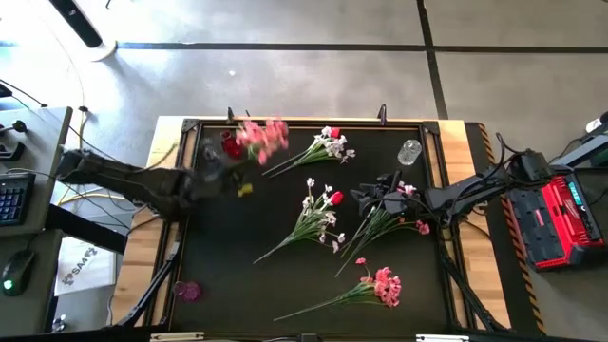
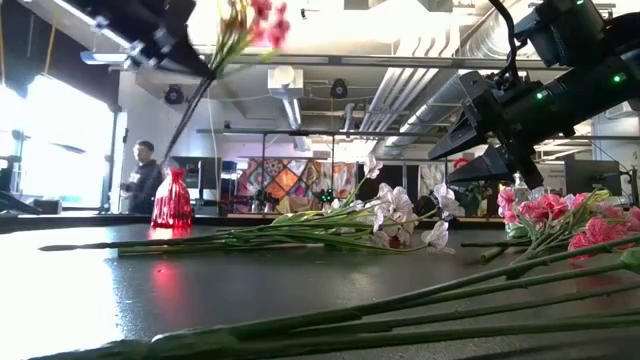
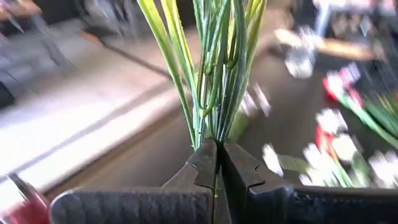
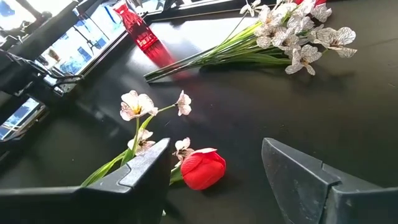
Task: Sort flowers into vase by color
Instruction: Put the middle left pink flower into the red vase
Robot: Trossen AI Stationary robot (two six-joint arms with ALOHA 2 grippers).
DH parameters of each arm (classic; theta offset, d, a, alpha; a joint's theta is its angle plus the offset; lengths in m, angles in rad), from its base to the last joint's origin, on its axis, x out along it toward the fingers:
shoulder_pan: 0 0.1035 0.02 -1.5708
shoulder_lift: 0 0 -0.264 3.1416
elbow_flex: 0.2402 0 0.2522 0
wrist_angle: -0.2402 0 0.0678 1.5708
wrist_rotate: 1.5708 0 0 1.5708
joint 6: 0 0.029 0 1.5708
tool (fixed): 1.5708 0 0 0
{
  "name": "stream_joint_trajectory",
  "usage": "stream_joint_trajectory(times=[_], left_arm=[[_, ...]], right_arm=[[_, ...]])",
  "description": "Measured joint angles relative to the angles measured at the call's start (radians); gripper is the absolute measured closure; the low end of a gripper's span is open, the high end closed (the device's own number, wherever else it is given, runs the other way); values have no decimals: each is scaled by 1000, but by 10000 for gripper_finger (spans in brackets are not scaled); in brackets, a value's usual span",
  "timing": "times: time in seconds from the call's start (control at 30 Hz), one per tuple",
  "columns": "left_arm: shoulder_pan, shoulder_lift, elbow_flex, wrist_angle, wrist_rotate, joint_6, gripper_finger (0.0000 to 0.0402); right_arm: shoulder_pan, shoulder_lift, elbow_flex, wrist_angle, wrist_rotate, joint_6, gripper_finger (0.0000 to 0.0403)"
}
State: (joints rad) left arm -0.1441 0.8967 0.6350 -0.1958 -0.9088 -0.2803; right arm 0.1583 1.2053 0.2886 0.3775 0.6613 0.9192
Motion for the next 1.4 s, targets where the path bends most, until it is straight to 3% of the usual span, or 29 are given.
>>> stream_joint_trajectory(times=[0.3,0.57,0.77,1.07,1.4], left_arm=[[312,-56,1,370,80,406,401],[569,-50,1,494,201,475,401],[722,-51,-4,521,264,436,401],[842,-51,-163,683,293,362,401],[841,-70,-176,724,329,421,401]], right_arm=[[76,0,0,-18,43,0,167],[164,0,0,-104,126,80,167],[190,0,0,-135,142,113,167],[191,0,0,-150,144,113,167],[174,0,0,-157,149,113,167]])
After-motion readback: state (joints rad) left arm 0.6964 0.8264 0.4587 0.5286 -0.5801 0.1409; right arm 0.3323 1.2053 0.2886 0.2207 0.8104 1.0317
